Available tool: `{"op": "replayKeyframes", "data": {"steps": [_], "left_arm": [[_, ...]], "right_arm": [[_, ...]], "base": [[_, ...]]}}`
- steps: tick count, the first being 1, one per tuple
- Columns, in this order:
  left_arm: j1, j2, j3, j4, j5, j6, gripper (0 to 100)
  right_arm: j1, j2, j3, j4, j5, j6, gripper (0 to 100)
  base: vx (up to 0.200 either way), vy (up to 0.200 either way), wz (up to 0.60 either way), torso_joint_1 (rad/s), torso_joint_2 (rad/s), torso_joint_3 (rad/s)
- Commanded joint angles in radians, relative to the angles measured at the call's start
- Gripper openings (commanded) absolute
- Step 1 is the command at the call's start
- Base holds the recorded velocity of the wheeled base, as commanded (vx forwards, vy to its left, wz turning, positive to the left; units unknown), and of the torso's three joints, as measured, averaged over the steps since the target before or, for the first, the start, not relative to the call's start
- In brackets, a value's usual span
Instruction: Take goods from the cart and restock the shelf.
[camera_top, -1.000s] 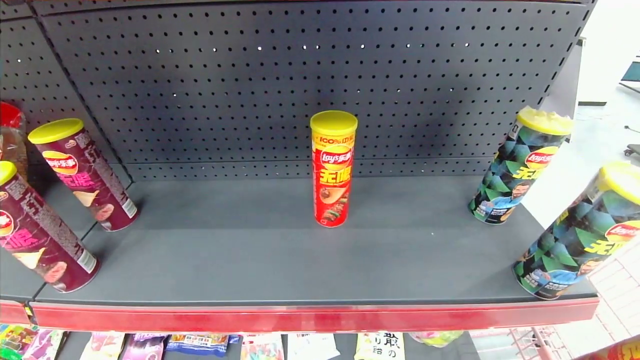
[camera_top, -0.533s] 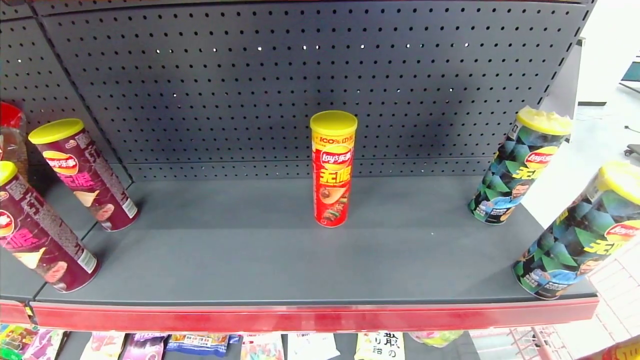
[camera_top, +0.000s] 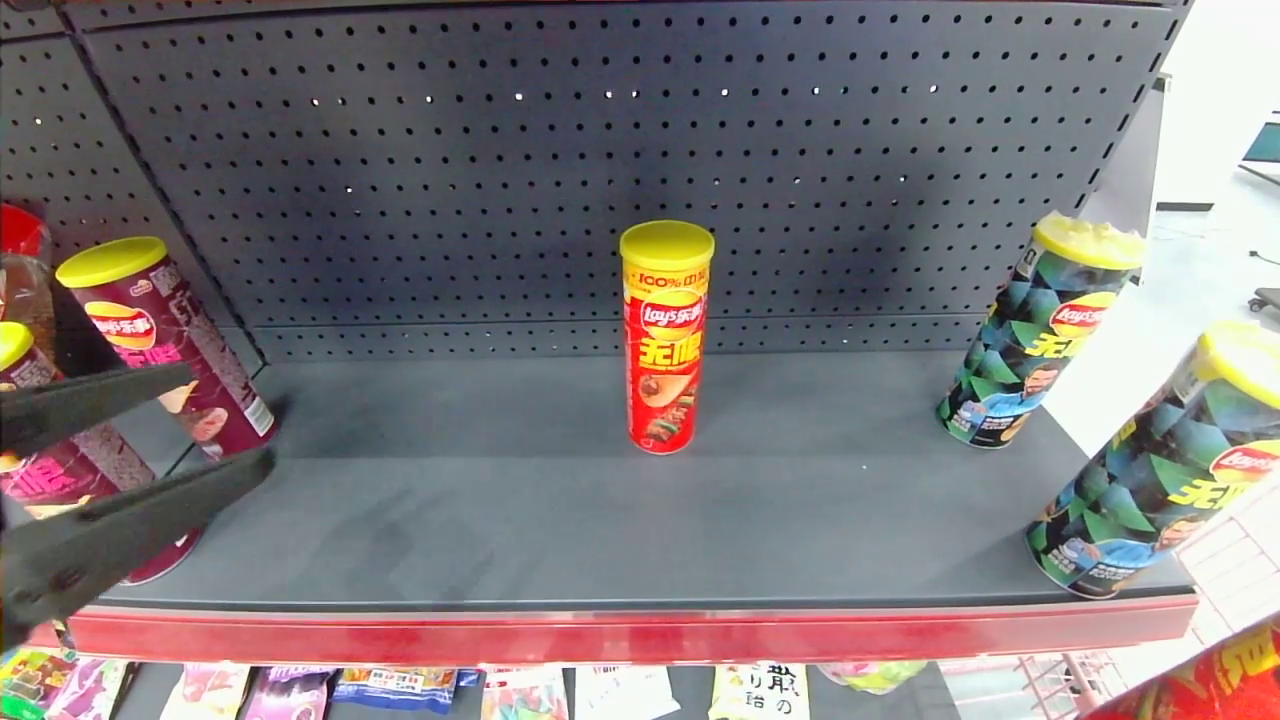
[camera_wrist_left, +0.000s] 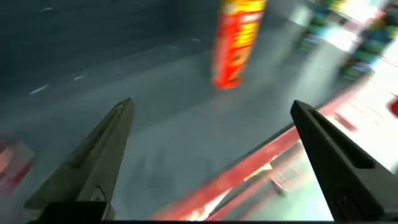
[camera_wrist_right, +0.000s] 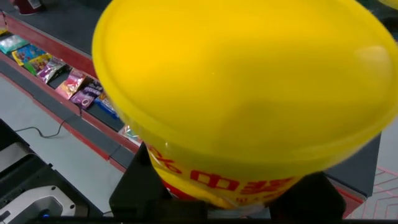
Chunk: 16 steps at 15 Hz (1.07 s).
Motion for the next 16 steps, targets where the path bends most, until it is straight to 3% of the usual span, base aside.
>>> {"op": "replayKeyframes", "data": {"steps": [1,4,5,8,11,16], "left_arm": [[-0.112,0.457,-0.204,-0.105,-0.193,0.056,100],[-0.142,0.563,-0.261,-0.119,-0.219,0.084,100],[-0.159,0.62,-0.288,-0.142,-0.222,0.109,100],[-0.211,0.698,-0.348,-0.143,-0.221,0.11,100],[-0.211,0.786,-0.422,-0.143,-0.21,0.151,100],[-0.211,0.847,-0.512,-0.142,-0.207,0.156,100]], "right_arm": [[0.0,0.018,-0.006,0.001,-0.002,0.0,0],[-0.001,0.006,-0.008,0.001,-0.004,0.001,0],[-0.001,0.001,-0.009,0.001,-0.005,0.001,0],[-0.001,-0.005,-0.008,0.001,-0.005,0.003,0],[-0.001,-0.005,-0.014,0.001,-0.005,0.003,0],[-0.001,-0.005,-0.019,0.001,-0.004,0.003,0]], "base": [[0.0,0.0,0.0,0.0,0.0,0.0],[0.0,0.0,0.0,0.0,0.0,0.0],[0.0,0.0,0.0,0.0,0.0,0.0],[0.0,0.0,0.0,0.0,0.0,0.0],[0.0,0.0,0.0,0.0,0.0,0.0],[0.0,0.0,0.0,0.0,0.0,0.0]]}}
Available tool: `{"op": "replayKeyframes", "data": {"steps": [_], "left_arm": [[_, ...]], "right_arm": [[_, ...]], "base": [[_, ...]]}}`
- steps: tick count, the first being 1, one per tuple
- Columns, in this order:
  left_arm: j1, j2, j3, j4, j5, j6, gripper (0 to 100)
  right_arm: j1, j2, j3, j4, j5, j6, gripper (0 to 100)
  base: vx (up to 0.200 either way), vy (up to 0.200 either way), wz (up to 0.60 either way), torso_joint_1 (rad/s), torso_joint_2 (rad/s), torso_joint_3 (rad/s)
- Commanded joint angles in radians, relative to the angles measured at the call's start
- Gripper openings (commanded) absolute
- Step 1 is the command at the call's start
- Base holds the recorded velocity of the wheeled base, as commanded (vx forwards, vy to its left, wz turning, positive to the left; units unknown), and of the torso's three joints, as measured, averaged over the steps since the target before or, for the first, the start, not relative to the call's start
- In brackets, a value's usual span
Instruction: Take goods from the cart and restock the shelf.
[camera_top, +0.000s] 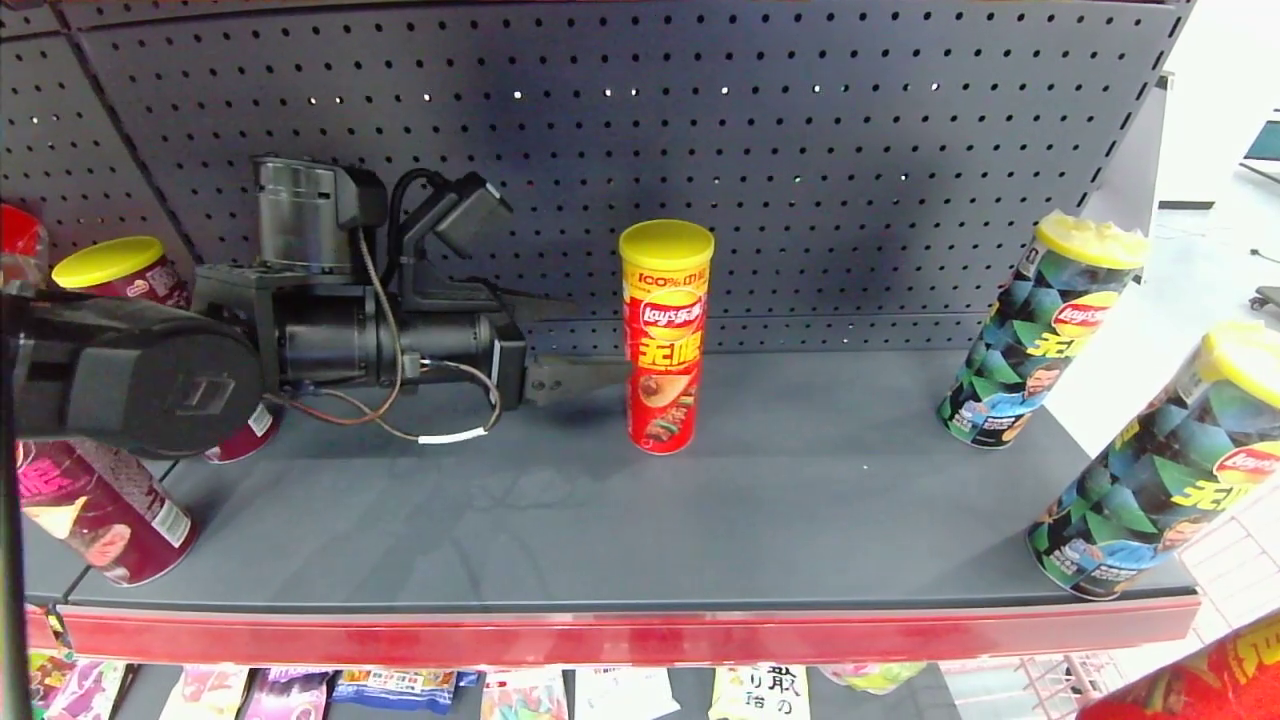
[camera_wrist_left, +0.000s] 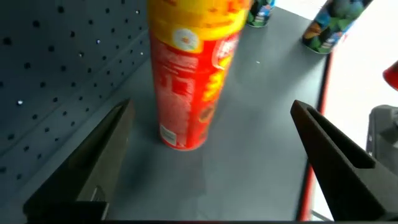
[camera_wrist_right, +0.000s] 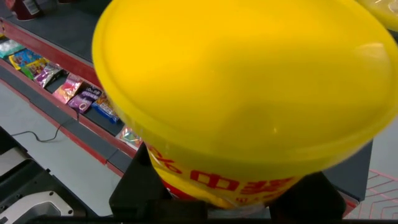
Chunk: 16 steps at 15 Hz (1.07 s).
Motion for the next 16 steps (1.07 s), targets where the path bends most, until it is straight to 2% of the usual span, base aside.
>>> {"op": "replayKeyframes", "data": {"steps": [1,4,9,16], "left_arm": [[-0.002,0.036,-0.018,0.0,0.002,0.0,100],[-0.017,0.062,-0.038,-0.001,0.008,0.0,100],[-0.045,0.139,-0.141,0.0,0.036,0.0,100],[-0.072,0.208,-0.239,0.005,0.037,-0.001,100]], "right_arm": [[0.0,0.0,0.001,0.0,-0.001,-0.001,0],[-0.001,0.001,0.001,0.0,-0.001,-0.001,0],[-0.003,0.001,0.001,0.0,-0.001,-0.001,0],[-0.004,0.013,0.001,0.0,-0.001,-0.001,0]], "base": [[0.0,0.0,0.0,0.0,0.0,0.0],[0.0,0.0,0.0,0.0,0.0,0.0],[0.0,0.0,0.0,0.0,0.0,0.0],[0.0,0.0,0.0,0.0,0.0,0.0]]}}
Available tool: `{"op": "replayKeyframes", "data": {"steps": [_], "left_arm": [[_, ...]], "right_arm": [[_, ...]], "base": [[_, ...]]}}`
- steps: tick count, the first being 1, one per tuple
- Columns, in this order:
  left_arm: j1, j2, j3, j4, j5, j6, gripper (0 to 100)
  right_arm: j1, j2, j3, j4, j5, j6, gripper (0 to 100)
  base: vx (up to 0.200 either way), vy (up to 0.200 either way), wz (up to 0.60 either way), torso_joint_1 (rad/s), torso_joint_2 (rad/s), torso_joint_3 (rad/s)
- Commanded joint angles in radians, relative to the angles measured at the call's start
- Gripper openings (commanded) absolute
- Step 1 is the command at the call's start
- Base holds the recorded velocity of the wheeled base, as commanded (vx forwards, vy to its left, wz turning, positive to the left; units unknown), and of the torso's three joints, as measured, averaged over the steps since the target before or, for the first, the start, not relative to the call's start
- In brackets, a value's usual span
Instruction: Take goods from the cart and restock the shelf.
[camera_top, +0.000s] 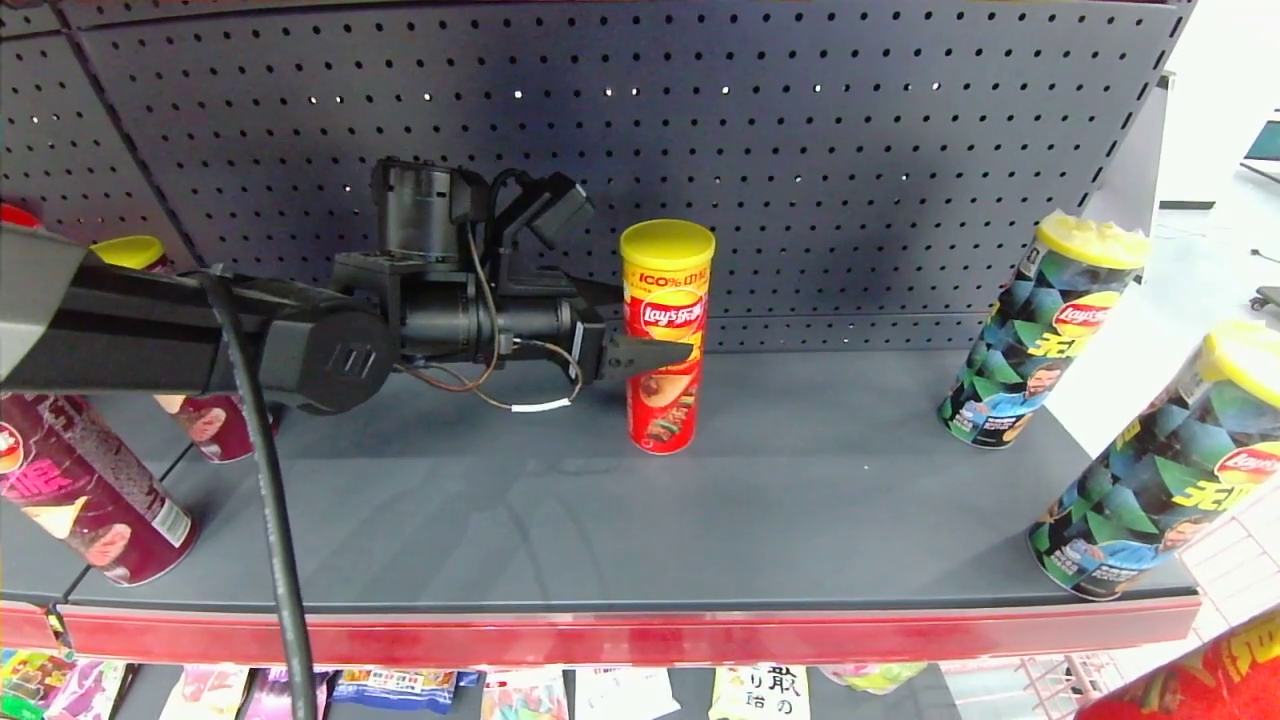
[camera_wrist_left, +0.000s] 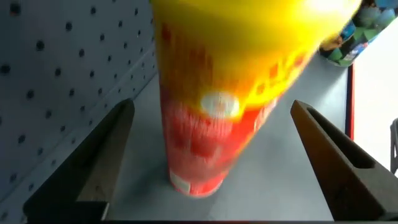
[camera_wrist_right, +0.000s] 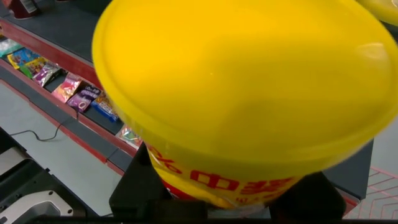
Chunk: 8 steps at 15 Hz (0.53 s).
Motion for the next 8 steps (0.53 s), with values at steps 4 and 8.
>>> {"op": "replayKeyframes", "data": {"steps": [4,8], "left_arm": [[-0.014,0.066,-0.078,0.001,-0.002,-0.001,100],[-0.014,0.098,-0.116,0.001,-0.001,-0.001,100]], "right_arm": [[0.001,0.005,0.001,0.0,-0.001,0.0,0],[-0.001,0.005,0.001,0.0,-0.001,0.0,0]], "base": [[0.0,0.0,0.0,0.0,0.0,0.0],[0.0,0.0,0.0,0.0,0.0,0.0]]}}
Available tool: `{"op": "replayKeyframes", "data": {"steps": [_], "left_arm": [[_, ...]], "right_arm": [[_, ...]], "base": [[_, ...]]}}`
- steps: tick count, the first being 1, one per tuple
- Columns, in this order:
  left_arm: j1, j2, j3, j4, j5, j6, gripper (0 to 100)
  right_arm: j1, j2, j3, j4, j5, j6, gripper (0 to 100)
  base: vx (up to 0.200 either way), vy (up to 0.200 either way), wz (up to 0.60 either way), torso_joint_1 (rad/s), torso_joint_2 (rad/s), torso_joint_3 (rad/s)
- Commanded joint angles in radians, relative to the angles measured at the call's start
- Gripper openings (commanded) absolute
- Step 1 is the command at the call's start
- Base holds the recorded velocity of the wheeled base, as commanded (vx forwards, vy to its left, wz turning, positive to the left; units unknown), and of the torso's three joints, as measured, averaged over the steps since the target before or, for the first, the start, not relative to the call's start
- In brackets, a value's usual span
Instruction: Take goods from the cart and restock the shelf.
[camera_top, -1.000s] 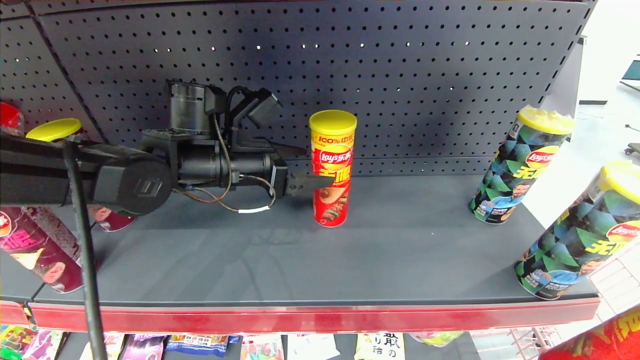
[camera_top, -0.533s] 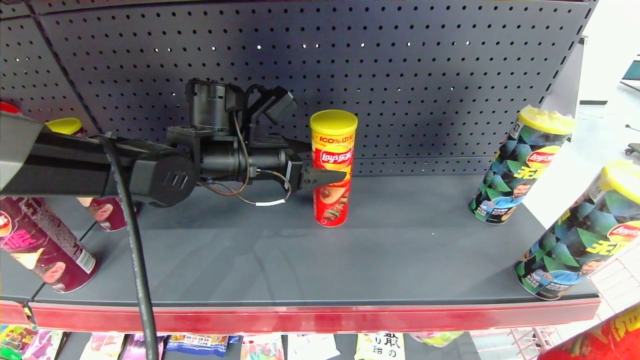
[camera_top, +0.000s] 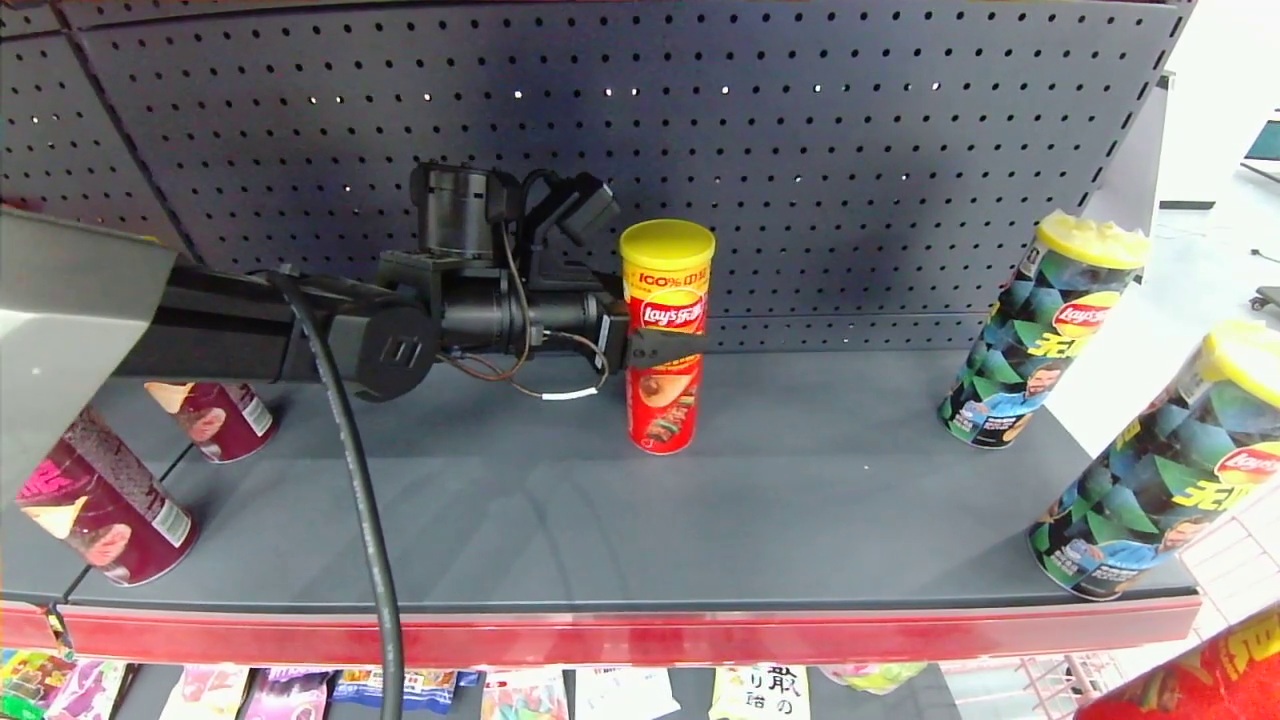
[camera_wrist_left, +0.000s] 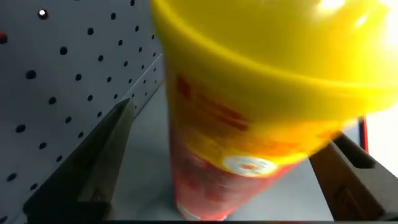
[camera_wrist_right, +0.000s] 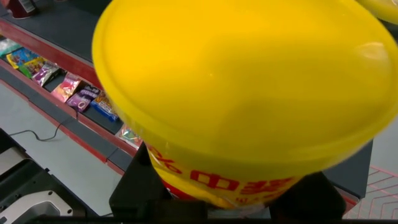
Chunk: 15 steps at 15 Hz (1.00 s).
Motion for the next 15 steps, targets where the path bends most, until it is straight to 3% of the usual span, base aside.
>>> {"op": "replayKeyframes", "data": {"steps": [1,5,8,12,15], "left_arm": [[-0.002,0.015,-0.011,0.001,0.0,-0.001,0],[-0.023,-0.002,-0.002,0.015,0.0,-0.005,0],[-0.023,-0.064,0.056,0.024,0.0,-0.004,0],[-0.022,-0.253,0.291,0.019,0.004,-0.001,0],[-0.025,-0.362,0.421,0.018,0.043,0.002,0]], "right_arm": [[0.0,0.001,0.002,0.0,0.001,0.0,0],[-0.001,0.001,0.008,0.0,0.001,0.001,0],[0.0,0.001,0.006,0.0,-0.001,0.001,0],[0.0,0.018,-0.009,-0.001,-0.001,0.001,0],[0.0,0.015,-0.006,-0.001,-0.001,0.001,0]], "base": [[0.0,0.0,0.0,0.0,0.0,0.0],[0.0,0.0,0.0,0.0,0.0,0.0],[0.0,0.0,0.0,0.0,0.0,0.0],[0.0,0.0,0.0,0.0,0.0,0.0],[0.0,0.0,0.0,0.0,0.0,0.0]]}}
